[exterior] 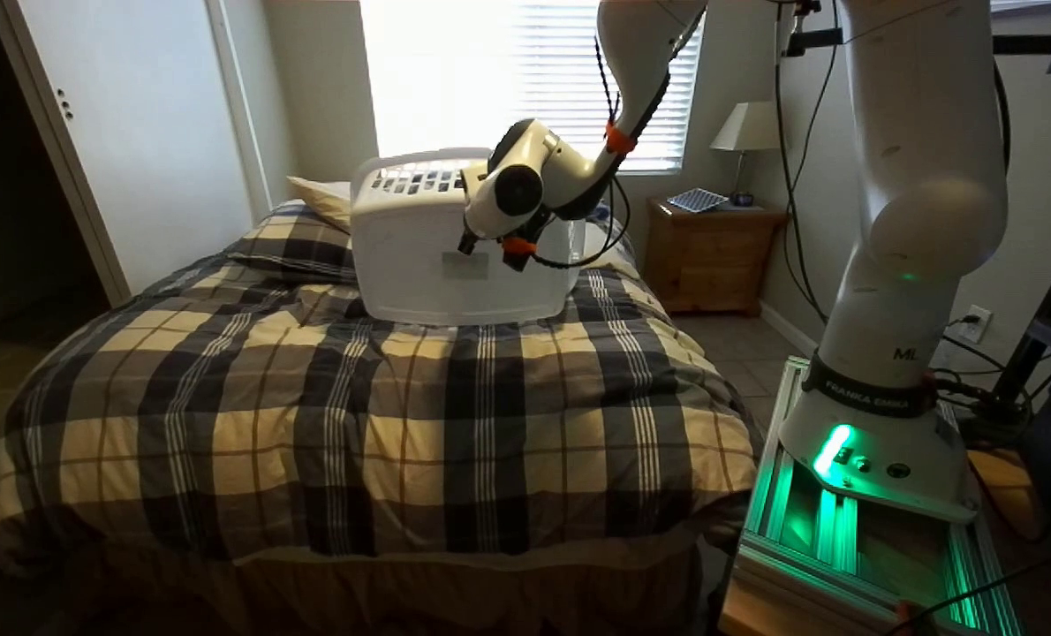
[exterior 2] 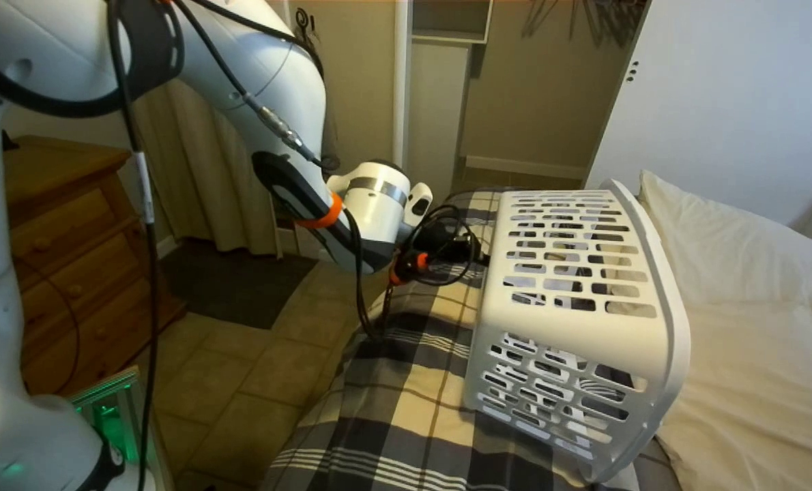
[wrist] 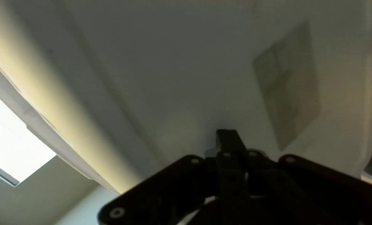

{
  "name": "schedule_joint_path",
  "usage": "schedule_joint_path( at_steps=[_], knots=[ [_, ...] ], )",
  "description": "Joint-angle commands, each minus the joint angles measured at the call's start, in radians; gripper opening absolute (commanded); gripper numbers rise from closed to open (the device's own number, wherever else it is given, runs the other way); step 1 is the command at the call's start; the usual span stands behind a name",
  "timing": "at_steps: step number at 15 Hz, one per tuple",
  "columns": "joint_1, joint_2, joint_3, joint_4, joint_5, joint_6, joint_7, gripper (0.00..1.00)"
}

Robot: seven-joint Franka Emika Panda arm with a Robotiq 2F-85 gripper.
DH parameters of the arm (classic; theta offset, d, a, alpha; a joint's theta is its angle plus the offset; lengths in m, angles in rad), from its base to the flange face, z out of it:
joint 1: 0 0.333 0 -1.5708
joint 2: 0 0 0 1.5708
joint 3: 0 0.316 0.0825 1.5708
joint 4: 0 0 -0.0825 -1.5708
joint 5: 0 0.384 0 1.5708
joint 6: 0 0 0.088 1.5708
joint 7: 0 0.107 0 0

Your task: Push the white basket forward until it is upside down on the bed

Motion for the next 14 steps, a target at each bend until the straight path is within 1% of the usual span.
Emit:
schedule_joint_path(
  at_steps=[1, 4, 8, 14],
  knots=[
    [-0.036, 0.026, -0.011, 0.075, -0.118, 0.022, 0.129, 0.00],
    [-0.056, 0.024, -0.013, 0.089, -0.269, -0.001, 0.261, 0.00],
    [-0.101, 0.061, -0.021, 0.123, -0.358, -0.001, 0.393, 0.00],
    [-0.127, 0.087, -0.026, 0.165, -0.531, -0.070, 0.542, 0.00]
  ],
)
